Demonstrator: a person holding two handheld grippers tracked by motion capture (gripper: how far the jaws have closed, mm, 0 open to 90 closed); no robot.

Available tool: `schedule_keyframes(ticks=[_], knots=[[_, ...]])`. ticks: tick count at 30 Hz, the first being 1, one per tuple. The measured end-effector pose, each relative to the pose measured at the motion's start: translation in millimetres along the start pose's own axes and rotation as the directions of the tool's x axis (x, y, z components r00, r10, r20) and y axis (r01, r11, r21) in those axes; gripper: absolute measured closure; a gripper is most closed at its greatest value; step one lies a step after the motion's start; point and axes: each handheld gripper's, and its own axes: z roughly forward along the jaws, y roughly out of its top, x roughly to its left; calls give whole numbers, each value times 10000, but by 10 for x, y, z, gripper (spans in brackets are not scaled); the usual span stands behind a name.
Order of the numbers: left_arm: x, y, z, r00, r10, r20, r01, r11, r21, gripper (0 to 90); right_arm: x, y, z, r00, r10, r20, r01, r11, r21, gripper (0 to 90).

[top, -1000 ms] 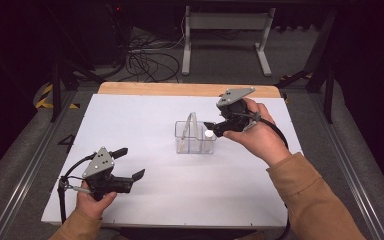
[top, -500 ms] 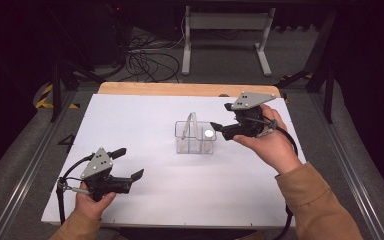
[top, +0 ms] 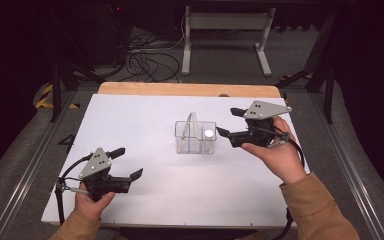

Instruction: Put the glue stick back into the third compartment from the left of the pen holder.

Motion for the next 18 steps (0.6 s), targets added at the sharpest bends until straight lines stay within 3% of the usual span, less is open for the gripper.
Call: schedule_keyframes(ticks=[7, 18], knots=[[-7, -8, -35, 10000, 7, -90, -8, 10000, -99, 115, 29, -148, -101, 10000, 25, 0, -25, 9993, -381, 264], [-27, -19, -80, 9999, 63, -121, -67, 9995, -307, 107, 65, -414, -187, 9987, 469, -211, -487, 9947, -902, 254]])
